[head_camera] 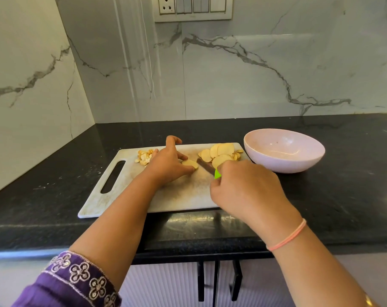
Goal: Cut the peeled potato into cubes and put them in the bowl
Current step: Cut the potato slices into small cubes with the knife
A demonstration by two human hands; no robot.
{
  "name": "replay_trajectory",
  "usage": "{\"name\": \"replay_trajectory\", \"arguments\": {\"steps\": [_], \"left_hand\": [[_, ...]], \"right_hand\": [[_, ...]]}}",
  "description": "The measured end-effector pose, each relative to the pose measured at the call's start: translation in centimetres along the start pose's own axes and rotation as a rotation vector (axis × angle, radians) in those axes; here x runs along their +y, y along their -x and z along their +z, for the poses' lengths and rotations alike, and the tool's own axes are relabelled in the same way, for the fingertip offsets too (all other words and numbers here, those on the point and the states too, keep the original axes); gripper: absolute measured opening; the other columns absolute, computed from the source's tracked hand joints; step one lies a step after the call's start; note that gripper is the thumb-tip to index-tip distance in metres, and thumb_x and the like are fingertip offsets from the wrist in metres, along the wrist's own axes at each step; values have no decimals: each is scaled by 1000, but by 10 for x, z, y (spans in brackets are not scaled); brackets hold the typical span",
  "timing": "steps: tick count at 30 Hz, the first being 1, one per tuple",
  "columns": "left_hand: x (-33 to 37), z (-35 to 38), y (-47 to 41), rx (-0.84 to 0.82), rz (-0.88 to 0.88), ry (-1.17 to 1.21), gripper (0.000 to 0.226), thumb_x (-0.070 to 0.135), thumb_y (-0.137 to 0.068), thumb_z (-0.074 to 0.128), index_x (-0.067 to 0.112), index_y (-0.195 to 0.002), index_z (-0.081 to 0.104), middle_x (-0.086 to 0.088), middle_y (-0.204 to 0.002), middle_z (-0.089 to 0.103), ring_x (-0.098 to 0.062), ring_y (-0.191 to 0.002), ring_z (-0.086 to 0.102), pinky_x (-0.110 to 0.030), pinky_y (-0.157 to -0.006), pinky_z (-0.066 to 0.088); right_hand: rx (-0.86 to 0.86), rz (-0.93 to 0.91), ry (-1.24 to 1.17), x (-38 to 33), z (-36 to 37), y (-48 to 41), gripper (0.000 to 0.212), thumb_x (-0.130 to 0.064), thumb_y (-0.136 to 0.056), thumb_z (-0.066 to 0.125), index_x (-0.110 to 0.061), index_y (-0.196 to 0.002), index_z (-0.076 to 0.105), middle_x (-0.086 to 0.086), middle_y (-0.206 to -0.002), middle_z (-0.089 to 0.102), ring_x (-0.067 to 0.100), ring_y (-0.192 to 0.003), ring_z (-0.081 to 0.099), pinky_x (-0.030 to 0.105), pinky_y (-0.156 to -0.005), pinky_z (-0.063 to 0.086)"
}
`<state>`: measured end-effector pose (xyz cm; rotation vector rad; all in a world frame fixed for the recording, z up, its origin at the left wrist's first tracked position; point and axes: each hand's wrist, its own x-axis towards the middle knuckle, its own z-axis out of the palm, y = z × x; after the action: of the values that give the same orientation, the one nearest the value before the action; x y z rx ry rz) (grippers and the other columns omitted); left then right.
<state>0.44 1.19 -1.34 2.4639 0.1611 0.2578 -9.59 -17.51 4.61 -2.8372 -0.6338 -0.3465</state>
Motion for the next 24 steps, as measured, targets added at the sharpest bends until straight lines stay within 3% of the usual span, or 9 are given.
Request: {"name": "replay_trajectory", "arguments": {"steps": [3,7,11,15,19,24], "left_hand": [[4,-1,4,-5,15,1,67,35,-80,74,25,-128,28,3,-120,63,-13,-101,56,-28,-89,47],[0,1,10,24,69,-22,58,36,-80,73,31,-114,26,3,-117,65,-21,-113,55,-44,-103,42],[-4,0,13,57,93,8,58,36,-80,73,34,-110,23,5,-115,67,-22,-113,55,-46,-100,43],[-7,-1,11,75,87,2,59,35,-80,74,34,-109,23,5,-116,67,-21,-116,53,-44,-100,43],[-7,-2,11,87,90,-2,58,32,-80,74,33,-108,23,4,-115,67,-20,-115,54,-42,-100,43],[-9,0,10,76,88,-3,56,32,-80,74,32,-107,24,3,-116,67,-21,-115,55,-45,-103,42]], "right_hand": [[62,30,-57,3,8,-13,28,-27,-93,42,-18,-67,40,-3,-65,40,15,-60,41,25,-47,23],[-6,58,-75,-3,29,-34,17,-27,-95,42,-17,-93,56,2,-80,48,23,-78,46,26,-62,32],[-23,58,-45,-10,36,-44,21,-25,-95,43,-14,-103,58,2,-78,47,22,-73,44,24,-52,27],[-35,-2,-11,-10,30,-44,13,-26,-95,43,-17,-92,53,-1,-72,43,20,-71,44,24,-52,27],[-65,-38,9,-4,15,-34,31,-25,-91,46,-17,-64,33,-1,-63,38,14,-56,36,24,-47,24],[-53,-38,32,-6,13,-13,33,-28,-92,45,-22,-63,30,-3,-65,40,14,-55,36,25,-46,23]]}}
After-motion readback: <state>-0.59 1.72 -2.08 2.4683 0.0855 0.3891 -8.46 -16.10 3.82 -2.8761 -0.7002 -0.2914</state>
